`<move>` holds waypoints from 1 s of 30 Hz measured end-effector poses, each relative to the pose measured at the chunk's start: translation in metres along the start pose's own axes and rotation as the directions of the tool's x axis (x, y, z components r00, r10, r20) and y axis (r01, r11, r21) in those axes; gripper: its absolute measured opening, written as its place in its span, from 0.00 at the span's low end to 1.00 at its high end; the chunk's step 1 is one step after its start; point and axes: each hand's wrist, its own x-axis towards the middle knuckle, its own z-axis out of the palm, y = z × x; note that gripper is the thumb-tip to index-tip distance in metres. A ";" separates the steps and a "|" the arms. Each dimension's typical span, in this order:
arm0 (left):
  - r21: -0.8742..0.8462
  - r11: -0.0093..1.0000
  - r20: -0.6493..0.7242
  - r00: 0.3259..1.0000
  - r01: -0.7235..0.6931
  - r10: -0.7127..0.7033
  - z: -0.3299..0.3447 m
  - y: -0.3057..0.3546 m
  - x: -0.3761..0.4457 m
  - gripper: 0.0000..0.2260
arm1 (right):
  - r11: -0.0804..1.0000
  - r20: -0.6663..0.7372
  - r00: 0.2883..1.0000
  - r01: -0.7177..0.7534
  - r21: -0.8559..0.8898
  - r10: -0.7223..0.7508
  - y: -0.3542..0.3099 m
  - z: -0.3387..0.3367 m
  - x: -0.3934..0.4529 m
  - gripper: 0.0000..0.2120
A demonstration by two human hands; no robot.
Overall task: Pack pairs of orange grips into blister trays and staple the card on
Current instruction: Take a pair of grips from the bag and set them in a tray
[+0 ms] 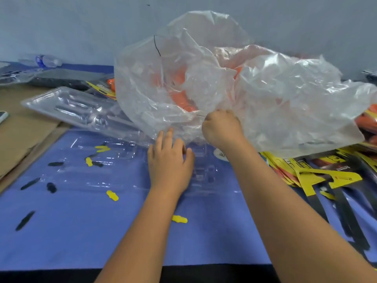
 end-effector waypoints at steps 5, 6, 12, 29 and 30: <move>-0.002 1.000 -0.005 1.000 0.013 -0.013 0.001 0.001 0.002 0.07 | 0.992 0.048 0.997 0.047 0.121 -0.054 -0.008 0.002 0.045 0.27; 0.000 1.000 -0.001 1.000 0.013 -0.013 0.001 0.001 0.004 0.08 | 0.983 -0.004 0.996 0.084 0.165 -0.085 -0.011 0.003 0.054 0.29; -0.015 1.000 -0.004 1.000 0.009 -0.010 0.003 0.003 0.007 0.08 | 0.952 0.024 0.988 0.142 0.271 -0.154 -0.028 0.027 0.085 0.35; -0.036 0.999 -0.056 0.998 0.032 -0.034 0.003 0.004 0.015 0.07 | 0.493 -0.559 0.782 0.383 0.781 0.277 -0.011 0.012 -0.018 0.07; -0.037 0.999 -0.060 0.997 0.036 -0.038 0.004 0.004 0.017 0.07 | 0.452 -0.560 0.767 0.398 0.798 0.313 -0.008 0.016 -0.031 0.06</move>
